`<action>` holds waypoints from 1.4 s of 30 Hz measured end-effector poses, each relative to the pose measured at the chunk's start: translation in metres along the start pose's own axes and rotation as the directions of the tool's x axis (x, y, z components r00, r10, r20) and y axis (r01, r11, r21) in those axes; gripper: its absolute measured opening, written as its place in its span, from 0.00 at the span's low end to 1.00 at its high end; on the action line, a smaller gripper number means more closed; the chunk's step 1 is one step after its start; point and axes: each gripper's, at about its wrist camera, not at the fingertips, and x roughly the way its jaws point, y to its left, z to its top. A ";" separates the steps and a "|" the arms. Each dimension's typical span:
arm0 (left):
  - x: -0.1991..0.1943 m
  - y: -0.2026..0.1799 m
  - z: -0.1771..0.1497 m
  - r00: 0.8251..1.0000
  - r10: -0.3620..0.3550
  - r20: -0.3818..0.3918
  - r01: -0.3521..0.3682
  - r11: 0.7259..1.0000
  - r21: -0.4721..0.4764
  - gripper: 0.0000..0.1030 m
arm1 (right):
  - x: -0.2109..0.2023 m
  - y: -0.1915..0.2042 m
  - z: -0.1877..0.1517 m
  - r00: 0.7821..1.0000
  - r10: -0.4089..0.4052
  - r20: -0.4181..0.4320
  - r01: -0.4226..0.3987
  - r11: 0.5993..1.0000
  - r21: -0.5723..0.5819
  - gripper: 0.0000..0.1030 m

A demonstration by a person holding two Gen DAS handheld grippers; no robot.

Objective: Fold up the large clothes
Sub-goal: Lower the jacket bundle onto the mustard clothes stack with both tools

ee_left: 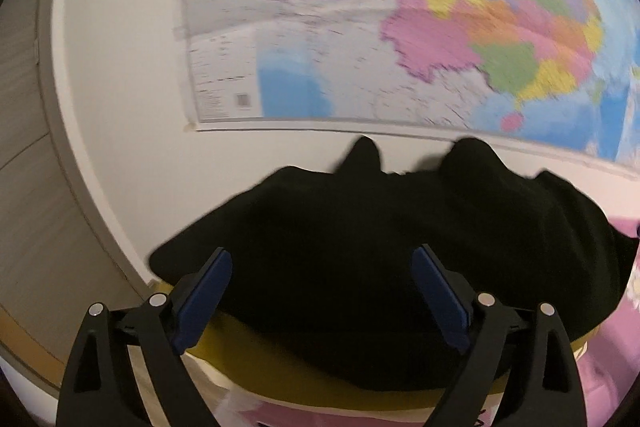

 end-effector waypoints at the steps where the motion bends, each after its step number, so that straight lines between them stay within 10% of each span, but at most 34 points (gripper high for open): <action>1: 0.002 -0.006 -0.002 1.000 -0.022 -0.012 0.022 1.000 -0.002 0.86 | 0.006 0.003 0.004 1.000 0.019 -0.004 -0.019 1.000 -0.007 0.35; 5: 0.009 -0.022 -0.002 0.998 -0.053 -0.038 0.053 0.999 -0.013 0.86 | 0.029 0.010 0.016 1.000 0.022 -0.010 -0.023 0.999 -0.027 0.50; 15: 0.026 -0.041 -0.014 0.994 -0.076 -0.076 0.077 0.997 0.011 0.87 | 0.091 -0.009 -0.004 0.986 -0.051 -0.161 0.051 0.999 -0.008 0.46; 42: 0.004 -0.076 -0.034 0.992 -0.110 -0.065 0.112 0.993 0.031 0.91 | 0.076 0.017 -0.031 0.986 -0.061 -0.154 0.040 0.990 -0.132 0.60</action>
